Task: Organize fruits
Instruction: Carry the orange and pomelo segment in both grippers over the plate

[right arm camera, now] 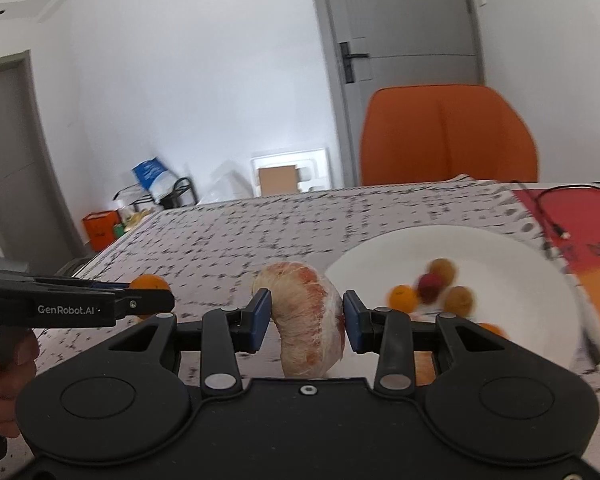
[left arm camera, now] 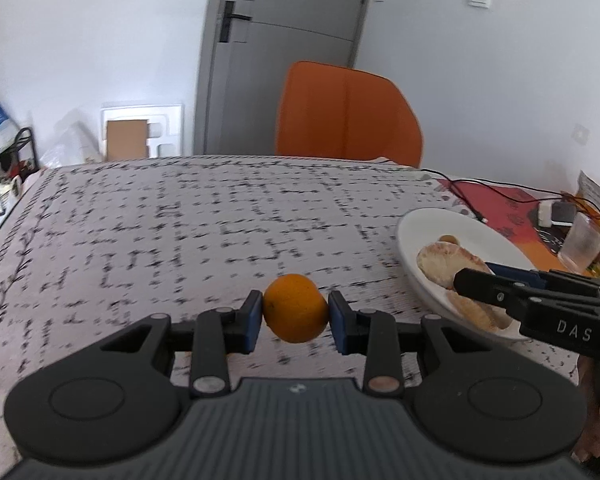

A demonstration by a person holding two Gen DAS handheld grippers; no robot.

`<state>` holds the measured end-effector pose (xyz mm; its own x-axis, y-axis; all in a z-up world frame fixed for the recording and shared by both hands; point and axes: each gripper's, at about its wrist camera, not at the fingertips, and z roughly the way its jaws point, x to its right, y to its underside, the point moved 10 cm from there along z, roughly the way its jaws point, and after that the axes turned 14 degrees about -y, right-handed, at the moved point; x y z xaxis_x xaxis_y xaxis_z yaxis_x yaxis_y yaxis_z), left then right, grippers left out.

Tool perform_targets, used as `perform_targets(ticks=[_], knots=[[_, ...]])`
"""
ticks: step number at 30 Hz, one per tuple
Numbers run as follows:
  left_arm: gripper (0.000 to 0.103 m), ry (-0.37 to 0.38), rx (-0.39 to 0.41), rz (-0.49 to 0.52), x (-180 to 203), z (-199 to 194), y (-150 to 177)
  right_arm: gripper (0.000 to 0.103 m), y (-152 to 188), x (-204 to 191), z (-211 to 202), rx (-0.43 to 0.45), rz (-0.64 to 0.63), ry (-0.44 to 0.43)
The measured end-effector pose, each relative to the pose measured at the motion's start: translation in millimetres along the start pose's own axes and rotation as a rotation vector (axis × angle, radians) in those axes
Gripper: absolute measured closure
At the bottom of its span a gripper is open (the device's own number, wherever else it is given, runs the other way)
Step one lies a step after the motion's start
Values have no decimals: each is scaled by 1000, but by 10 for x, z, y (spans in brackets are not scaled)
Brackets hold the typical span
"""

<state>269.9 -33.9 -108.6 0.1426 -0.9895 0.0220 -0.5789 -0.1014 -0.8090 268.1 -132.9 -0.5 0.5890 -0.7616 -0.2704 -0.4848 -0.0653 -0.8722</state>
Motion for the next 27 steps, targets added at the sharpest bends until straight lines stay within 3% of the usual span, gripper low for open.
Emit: perform_targets(ticks=[17, 27], knots=[[69, 92, 12, 99, 785, 95, -104, 66, -13, 894, -586, 78, 90, 173], [69, 122, 8, 147, 1129, 153, -114, 66, 68, 1244, -765, 94, 136, 221]])
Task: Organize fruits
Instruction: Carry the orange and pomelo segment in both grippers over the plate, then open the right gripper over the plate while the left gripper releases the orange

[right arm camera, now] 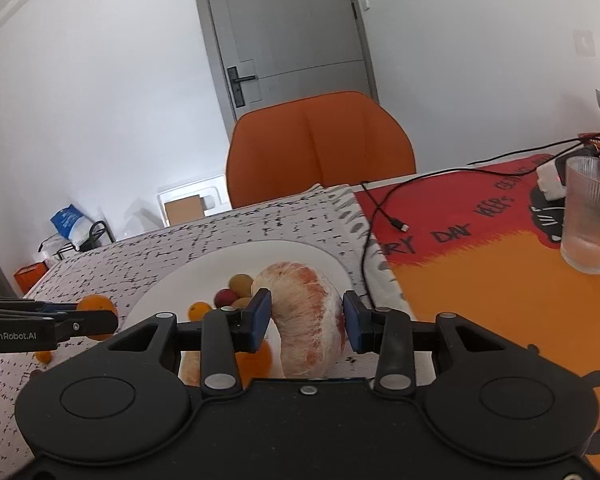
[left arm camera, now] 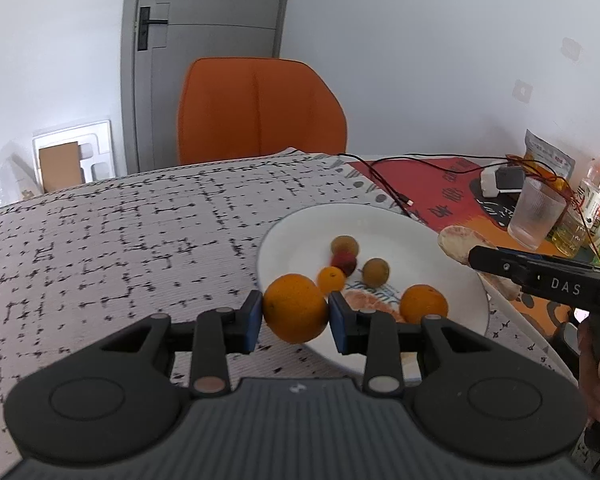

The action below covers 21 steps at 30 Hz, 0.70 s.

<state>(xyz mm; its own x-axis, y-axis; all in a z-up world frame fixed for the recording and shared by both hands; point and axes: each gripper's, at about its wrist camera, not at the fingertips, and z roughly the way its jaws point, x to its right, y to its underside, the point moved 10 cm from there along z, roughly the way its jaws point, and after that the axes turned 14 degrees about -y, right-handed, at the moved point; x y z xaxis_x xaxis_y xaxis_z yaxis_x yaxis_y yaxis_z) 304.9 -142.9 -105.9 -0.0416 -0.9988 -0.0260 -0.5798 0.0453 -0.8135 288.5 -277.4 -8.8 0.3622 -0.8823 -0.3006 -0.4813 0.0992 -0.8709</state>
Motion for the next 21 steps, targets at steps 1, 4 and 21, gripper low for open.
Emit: perform_targets(ticks=[1, 4, 21], knots=[[69, 2, -1, 5, 31, 13, -5, 66, -1, 19, -1, 0, 2, 1], [69, 10, 0, 15, 113, 42, -24, 66, -17, 56, -1, 4, 5, 2], [65, -41, 4, -8, -12, 85, -75, 61, -151, -59, 237, 24, -20, -34]])
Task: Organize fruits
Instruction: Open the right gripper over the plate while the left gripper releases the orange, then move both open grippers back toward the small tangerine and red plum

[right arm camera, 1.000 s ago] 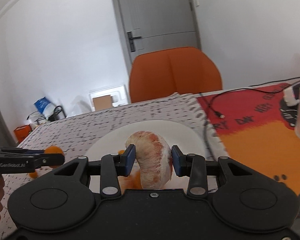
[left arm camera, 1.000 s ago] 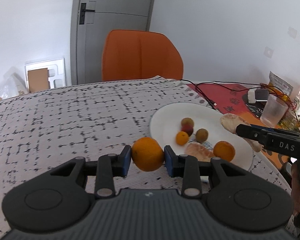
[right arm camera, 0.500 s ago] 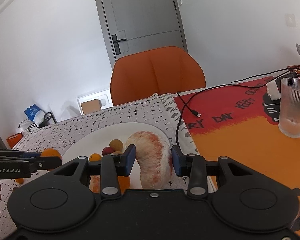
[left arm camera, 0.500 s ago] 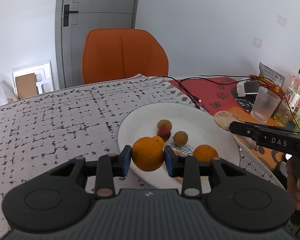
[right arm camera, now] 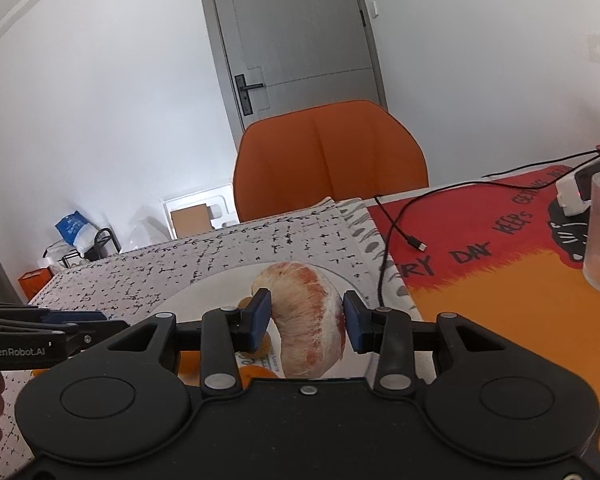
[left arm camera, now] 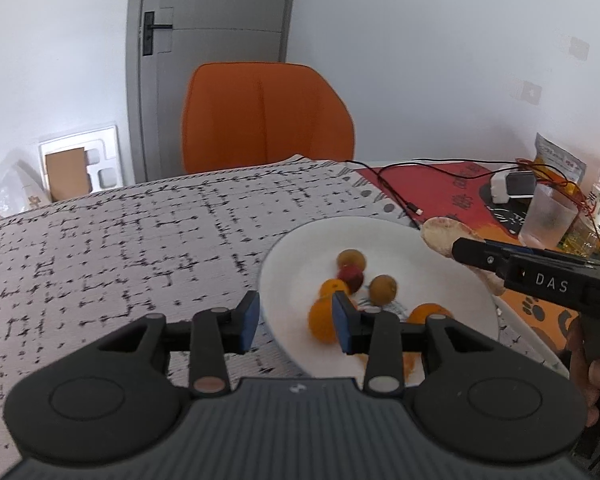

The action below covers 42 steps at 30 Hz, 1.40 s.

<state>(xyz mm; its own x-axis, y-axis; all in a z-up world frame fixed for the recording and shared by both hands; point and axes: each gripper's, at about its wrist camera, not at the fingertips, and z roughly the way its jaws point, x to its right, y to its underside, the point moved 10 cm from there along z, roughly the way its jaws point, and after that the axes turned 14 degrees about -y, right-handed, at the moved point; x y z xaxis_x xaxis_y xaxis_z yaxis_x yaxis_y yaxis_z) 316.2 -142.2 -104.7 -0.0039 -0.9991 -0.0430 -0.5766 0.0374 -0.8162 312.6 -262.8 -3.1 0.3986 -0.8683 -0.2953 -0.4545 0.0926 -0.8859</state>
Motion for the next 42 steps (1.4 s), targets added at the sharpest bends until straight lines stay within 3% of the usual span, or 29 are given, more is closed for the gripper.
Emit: perform_targets(ticks=[2, 7, 14, 27, 32, 42], knots=[[64, -11, -8, -9, -66, -1, 26, 45, 14, -38, -2, 8, -9, -4], [52, -39, -23, -31, -233, -17, 98, 43, 85, -120, -22, -11, -3, -24], [31, -87, -13, -55, -453, -92, 137, 31, 184, -279, -67, -28, 1, -47], [19, -146, 5, -77, -746, -235, 221, 19, 277, -585, -48, -44, -9, -91], [15, -159, -2, -104, -895, -277, 276, 5, 281, -674, -22, -43, -9, -106], [14, -202, -14, -142, -1192, -340, 378, 0, 345, -873, 67, -61, -24, -137]])
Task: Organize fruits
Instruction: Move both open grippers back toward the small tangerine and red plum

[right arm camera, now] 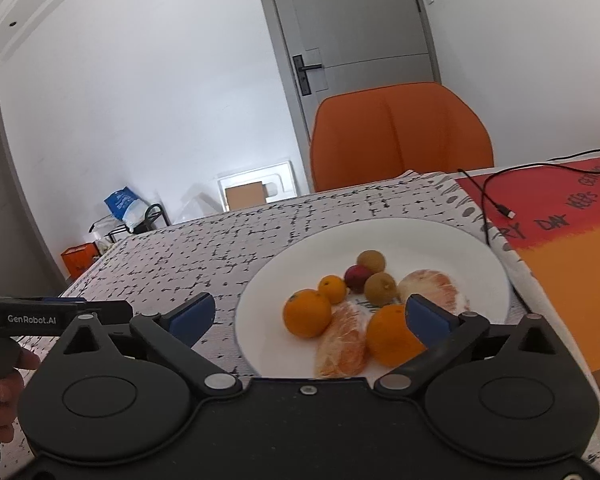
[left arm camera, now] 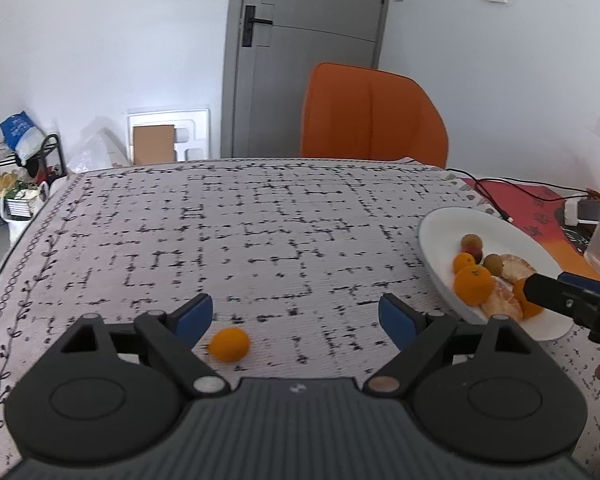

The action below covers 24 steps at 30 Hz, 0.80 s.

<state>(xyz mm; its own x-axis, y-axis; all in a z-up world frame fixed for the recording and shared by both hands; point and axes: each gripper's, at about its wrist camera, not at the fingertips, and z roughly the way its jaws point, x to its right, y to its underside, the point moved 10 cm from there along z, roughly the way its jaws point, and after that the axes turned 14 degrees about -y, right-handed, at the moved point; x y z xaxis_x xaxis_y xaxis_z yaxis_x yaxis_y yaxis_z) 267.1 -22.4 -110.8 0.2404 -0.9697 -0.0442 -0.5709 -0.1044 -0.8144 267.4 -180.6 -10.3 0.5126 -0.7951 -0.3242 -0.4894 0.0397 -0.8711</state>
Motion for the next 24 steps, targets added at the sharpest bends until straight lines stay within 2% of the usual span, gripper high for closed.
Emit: perform_targets(ticks=[5, 24], knots=[[9, -15, -3, -29, -150, 3, 31, 0, 38, -89, 56, -15, -3, -17], [8, -48, -16, -81, -617, -36, 147, 0, 129, -521, 272, -60, -48, -101]])
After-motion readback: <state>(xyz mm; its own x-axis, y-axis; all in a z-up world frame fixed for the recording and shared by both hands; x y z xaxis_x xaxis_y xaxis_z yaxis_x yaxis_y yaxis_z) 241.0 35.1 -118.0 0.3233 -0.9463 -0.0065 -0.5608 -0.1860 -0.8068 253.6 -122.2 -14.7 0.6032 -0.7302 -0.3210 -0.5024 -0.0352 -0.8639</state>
